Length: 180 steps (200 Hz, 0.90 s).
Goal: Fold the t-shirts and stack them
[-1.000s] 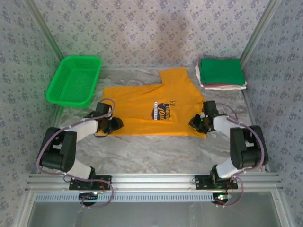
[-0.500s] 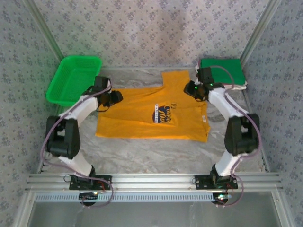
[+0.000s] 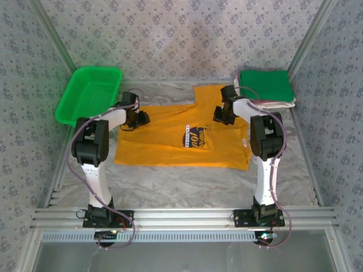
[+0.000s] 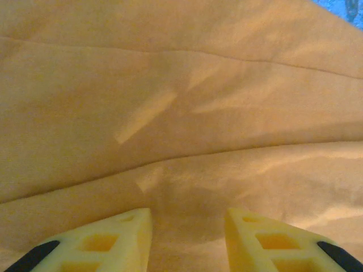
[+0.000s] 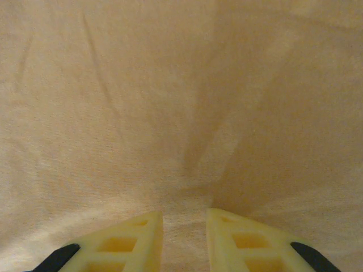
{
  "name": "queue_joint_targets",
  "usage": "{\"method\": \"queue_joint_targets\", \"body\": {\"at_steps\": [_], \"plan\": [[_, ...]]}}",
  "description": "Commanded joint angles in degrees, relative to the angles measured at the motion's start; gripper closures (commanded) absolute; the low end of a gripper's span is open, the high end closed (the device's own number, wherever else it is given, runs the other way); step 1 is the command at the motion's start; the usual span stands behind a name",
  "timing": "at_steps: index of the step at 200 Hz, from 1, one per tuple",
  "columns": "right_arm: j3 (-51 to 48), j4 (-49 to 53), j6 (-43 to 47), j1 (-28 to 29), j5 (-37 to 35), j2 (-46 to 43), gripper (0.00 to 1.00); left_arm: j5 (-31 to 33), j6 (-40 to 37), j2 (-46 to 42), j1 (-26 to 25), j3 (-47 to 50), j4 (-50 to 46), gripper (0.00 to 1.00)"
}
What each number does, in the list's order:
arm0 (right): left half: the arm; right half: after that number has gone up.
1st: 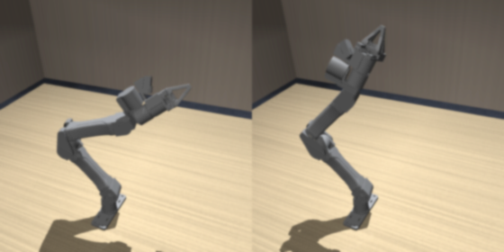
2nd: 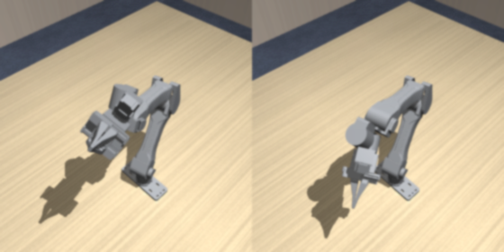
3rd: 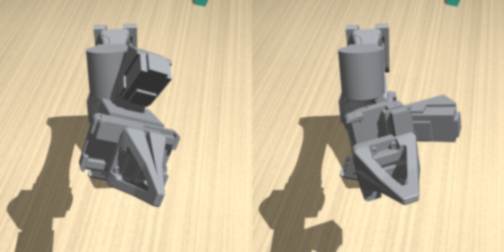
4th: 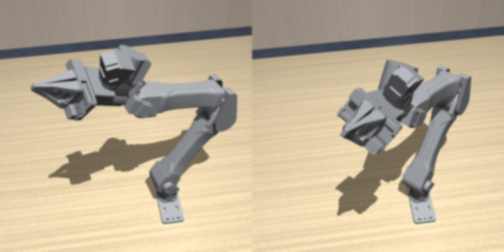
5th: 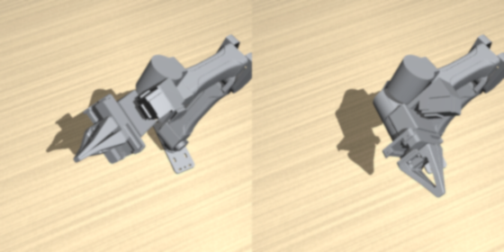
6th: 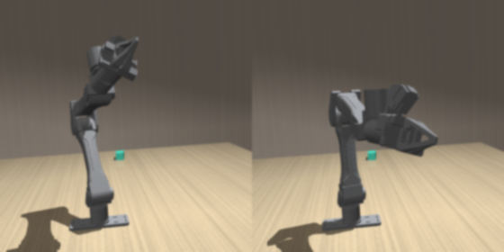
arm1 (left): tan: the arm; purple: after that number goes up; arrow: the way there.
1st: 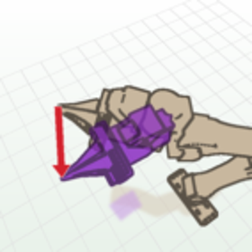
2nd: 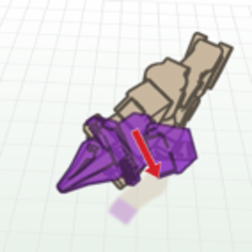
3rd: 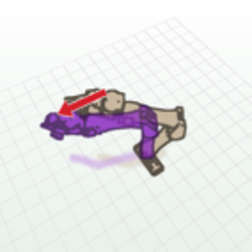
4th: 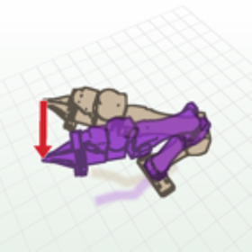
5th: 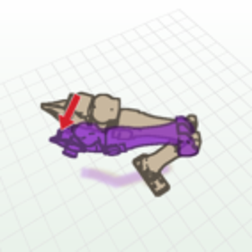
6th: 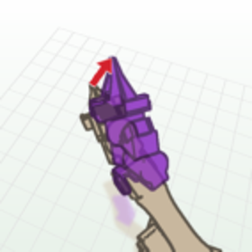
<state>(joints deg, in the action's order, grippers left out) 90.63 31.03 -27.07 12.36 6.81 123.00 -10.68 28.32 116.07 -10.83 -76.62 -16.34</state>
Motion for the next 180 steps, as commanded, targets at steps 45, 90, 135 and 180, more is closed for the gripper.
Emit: {"method": "queue_joint_targets", "body": {"at_steps": [45,90,135,180], "plan": [[-18.6,-5.5,-1.4,-1.0,0.8,-9.8,0.72,-2.9,4.9,-7.7,-1.0,19.5,6.3,0.62],[-30.9,-4.6,-3.1,-1.7,-0.4,-20.5,0.72,-3.0,9.6,-20.3,-3.5,32.0,6.0,0.61],[-25.4,-2.2,-0.7,-3.4,-0.8,-23.1,0.71,-1.1,5.5,-25.3,-2.9,23.3,-1.6,0.56],[-12.0,-3.6,0.6,-4.5,0.2,-19.8,0.70,2.6,-1.3,-13.8,2.9,6.0,-8.4,0.52]]}}
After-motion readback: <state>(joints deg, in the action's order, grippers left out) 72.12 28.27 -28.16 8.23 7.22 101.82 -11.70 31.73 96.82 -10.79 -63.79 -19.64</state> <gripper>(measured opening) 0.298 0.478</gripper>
